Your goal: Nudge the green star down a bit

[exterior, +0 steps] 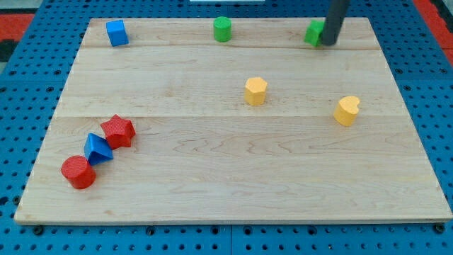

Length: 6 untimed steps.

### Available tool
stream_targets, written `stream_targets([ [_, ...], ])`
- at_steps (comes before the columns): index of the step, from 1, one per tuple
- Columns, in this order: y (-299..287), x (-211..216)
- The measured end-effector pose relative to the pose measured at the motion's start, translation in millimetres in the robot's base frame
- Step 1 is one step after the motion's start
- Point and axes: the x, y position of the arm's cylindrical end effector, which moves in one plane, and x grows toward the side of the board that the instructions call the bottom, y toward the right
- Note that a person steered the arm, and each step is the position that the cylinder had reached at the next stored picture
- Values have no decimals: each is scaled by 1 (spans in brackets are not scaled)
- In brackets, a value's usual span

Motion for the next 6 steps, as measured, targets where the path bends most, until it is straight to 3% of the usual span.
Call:
stream_targets([
  [2, 54, 31],
  [3, 84, -39],
  [4, 84, -39],
  [6, -3, -37],
])
